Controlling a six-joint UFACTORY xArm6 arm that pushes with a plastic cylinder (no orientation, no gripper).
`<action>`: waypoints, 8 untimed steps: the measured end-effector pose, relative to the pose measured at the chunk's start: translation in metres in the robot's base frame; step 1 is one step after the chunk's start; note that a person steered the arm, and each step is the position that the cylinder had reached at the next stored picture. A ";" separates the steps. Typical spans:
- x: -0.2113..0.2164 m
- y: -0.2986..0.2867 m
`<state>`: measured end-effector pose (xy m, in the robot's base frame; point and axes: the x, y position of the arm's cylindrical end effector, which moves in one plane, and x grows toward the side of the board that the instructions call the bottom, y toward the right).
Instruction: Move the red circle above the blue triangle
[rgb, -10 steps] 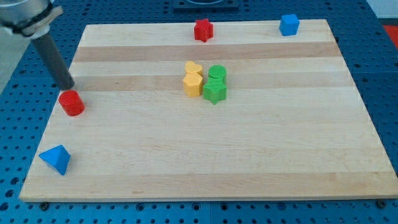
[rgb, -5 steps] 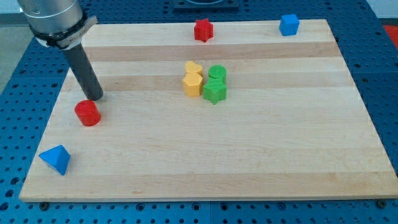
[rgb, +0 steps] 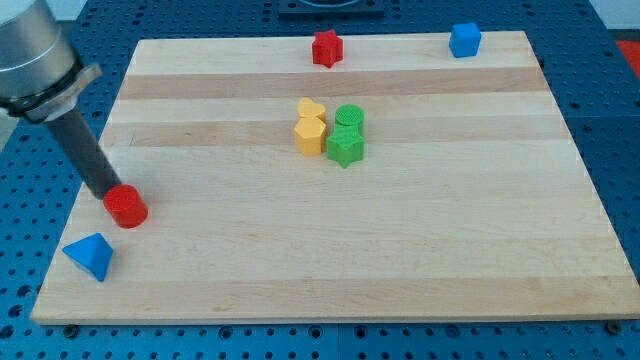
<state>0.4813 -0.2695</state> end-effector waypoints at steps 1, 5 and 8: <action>0.016 -0.006; 0.002 0.031; -0.011 0.016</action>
